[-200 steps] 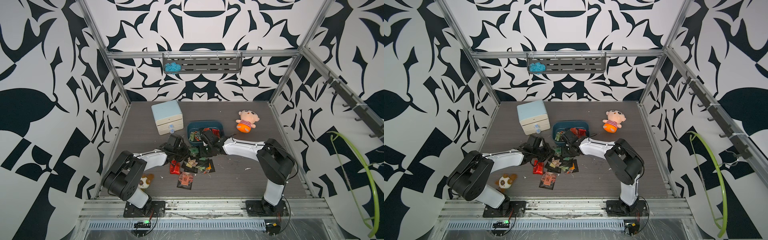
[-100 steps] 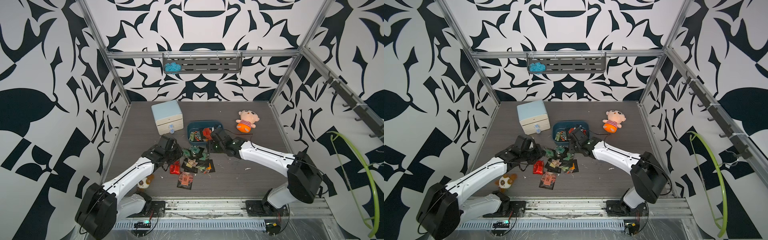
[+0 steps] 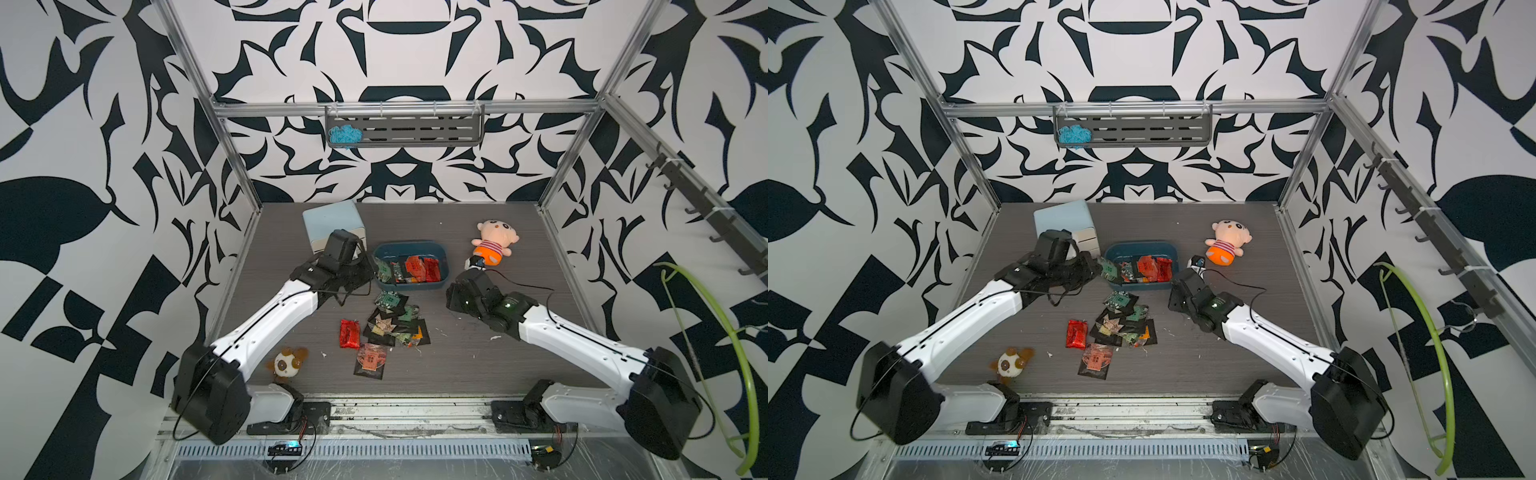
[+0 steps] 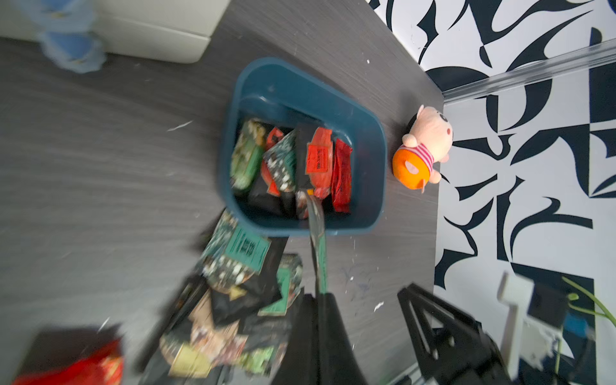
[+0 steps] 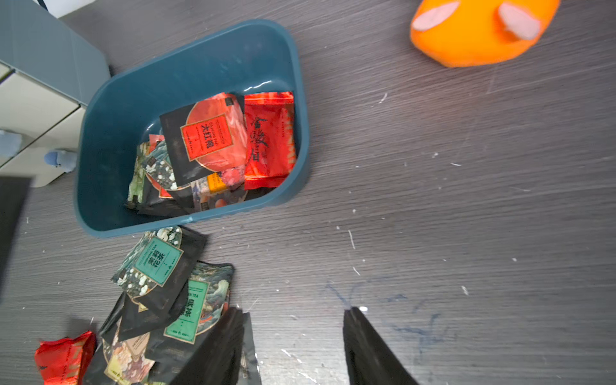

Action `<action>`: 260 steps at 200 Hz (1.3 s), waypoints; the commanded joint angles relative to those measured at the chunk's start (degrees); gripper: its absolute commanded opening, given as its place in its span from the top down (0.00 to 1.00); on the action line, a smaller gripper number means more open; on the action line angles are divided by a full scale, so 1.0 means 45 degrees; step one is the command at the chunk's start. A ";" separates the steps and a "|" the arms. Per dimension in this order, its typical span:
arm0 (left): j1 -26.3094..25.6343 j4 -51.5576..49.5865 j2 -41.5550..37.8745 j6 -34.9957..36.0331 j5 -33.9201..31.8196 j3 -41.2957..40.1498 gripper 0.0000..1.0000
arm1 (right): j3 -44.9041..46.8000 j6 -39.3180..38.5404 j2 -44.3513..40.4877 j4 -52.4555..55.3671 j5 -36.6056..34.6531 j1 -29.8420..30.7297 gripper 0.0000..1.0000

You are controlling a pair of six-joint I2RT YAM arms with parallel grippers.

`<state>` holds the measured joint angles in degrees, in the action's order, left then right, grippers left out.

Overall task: Put the tea bags into the storage box
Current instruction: Place the tea bag in the storage box.

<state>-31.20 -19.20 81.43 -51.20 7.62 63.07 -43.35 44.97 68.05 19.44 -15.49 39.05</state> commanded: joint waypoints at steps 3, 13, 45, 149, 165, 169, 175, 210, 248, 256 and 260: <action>-0.0198 0.0763 0.1748 0.0564 0.0747 0.1281 1.00 | 0.0473 0.0367 -0.0761 0.0034 -0.0259 -0.0061 0.46; -0.0271 0.1021 0.2480 0.0616 0.0831 0.1780 1.00 | 0.0659 0.0469 -0.1029 0.0092 -0.0231 -0.0065 0.46; -0.0406 0.1948 0.4851 0.0265 0.1395 0.3090 1.00 | 0.1333 0.0839 -0.1931 0.0325 -0.0309 -0.0093 0.46; -0.0988 0.1926 0.7823 0.0460 0.0470 0.4853 1.00 | 0.2452 0.1325 -0.3782 0.0918 0.0123 -0.0103 0.45; -0.1076 0.1835 0.7718 0.0515 0.0181 0.4688 1.00 | 0.2408 0.1314 -0.3794 0.1056 0.0180 -0.0103 0.44; -0.1099 0.1793 0.7694 0.0518 0.0069 0.4650 1.00 | 0.2407 0.1325 -0.3765 0.1084 0.0199 -0.0103 0.44; -0.1117 0.1725 0.7668 0.0533 -0.0027 0.4606 1.00 | 0.2393 0.1330 -0.3741 0.1102 0.0216 -0.0103 0.44; -0.1128 0.1475 0.7384 0.0692 -0.0208 0.4404 0.82 | 0.2217 0.1330 -0.3507 0.1431 0.0254 -0.0103 0.44; -0.1130 0.1194 0.6697 0.0963 -0.0235 0.4443 0.67 | 0.1933 0.1268 -0.3461 0.1603 0.0302 -0.0103 0.44; -0.1125 0.1136 0.6421 0.1039 -0.0300 0.4426 0.64 | 0.1829 0.1204 -0.3462 0.1653 0.0297 -0.0103 0.44; -0.1130 0.1104 0.6256 0.1095 -0.0320 0.4404 0.63 | 0.1791 0.1181 -0.3462 0.1655 0.0329 -0.0103 0.44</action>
<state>-36.12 -12.34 115.18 -48.01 7.07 83.48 -32.56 50.28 52.56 25.91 -13.74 38.70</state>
